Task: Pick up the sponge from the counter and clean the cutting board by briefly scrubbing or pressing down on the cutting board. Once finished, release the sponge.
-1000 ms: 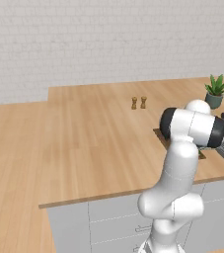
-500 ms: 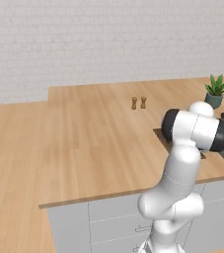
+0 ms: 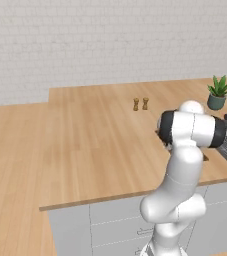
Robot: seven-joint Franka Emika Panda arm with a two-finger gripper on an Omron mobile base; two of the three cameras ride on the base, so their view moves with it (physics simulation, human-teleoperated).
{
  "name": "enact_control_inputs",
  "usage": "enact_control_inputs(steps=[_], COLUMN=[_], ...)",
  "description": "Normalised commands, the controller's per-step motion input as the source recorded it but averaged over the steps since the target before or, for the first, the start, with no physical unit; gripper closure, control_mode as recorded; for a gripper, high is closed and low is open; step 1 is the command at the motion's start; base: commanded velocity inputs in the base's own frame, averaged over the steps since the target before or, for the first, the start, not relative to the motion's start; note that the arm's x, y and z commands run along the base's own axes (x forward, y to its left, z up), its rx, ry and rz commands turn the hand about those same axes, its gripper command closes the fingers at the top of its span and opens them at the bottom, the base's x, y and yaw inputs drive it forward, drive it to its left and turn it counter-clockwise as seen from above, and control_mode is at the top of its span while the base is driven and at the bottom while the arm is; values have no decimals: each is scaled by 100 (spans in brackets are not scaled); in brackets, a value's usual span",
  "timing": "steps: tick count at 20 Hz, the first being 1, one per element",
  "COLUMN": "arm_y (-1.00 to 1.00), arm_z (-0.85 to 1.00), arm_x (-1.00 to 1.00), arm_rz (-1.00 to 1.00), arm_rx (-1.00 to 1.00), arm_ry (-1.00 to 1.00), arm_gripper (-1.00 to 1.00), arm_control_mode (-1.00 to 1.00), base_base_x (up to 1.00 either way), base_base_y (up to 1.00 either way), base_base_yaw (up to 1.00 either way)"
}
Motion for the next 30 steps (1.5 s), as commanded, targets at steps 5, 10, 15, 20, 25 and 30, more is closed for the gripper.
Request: enact_control_inputs(steps=[5, 10, 15, 20, 25, 30], arm_y=[2, 0, 0, -5, -5, 0], arm_z=[0, 0, -4, -15, -16, -10], arm_x=[82, 86, 16, -63, -93, -82], arm_rz=[-4, -4, 0, 0, 0, 0], arm_rx=[0, 0, 0, 0, 0, 0], arm_ry=[0, 0, 0, 0, 0, 0], arm_gripper=[100, 100, 100, 100, 100, 100], arm_control_mode=[-100, -100, -100, -100, -100, -100], base_base_x=[0, 0, 0, 0, 0, 0], base_base_y=[0, 0, 0, 0, 0, 0], base_base_yaw=[0, 0, 0, 0, 0, 0])
